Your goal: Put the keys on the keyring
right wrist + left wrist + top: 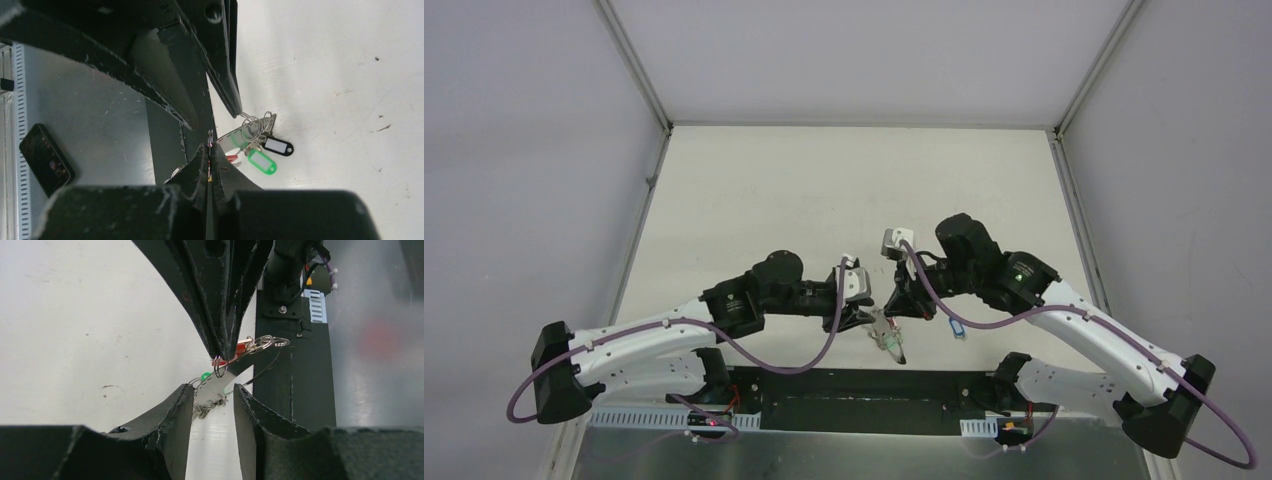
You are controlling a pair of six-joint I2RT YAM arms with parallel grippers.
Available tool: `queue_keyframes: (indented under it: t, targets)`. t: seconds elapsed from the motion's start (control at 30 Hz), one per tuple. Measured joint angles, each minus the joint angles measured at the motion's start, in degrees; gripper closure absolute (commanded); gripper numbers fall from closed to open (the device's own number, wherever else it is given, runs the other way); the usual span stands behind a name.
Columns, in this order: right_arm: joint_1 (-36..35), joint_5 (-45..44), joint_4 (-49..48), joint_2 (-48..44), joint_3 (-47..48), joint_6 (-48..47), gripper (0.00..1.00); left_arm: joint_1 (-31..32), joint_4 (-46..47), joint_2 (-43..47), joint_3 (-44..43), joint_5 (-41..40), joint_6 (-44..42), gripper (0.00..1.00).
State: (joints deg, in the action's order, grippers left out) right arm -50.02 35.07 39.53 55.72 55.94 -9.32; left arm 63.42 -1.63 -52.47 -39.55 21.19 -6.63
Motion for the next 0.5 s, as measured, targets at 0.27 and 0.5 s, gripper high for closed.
queue_keyframes:
  t: [0.27, 0.5]
  targets:
    - [0.0, -0.17, 3.23, 1.51, 0.74, -0.02, 1.0, 0.02, -0.22, -5.25, -1.57, 2.36, 0.07, 0.78]
    - [0.0, -0.2, 3.21, 1.51, 0.74, -0.02, 1.0, 0.02, 2.38, -5.75, -1.57, 4.52, 0.22, 0.8]
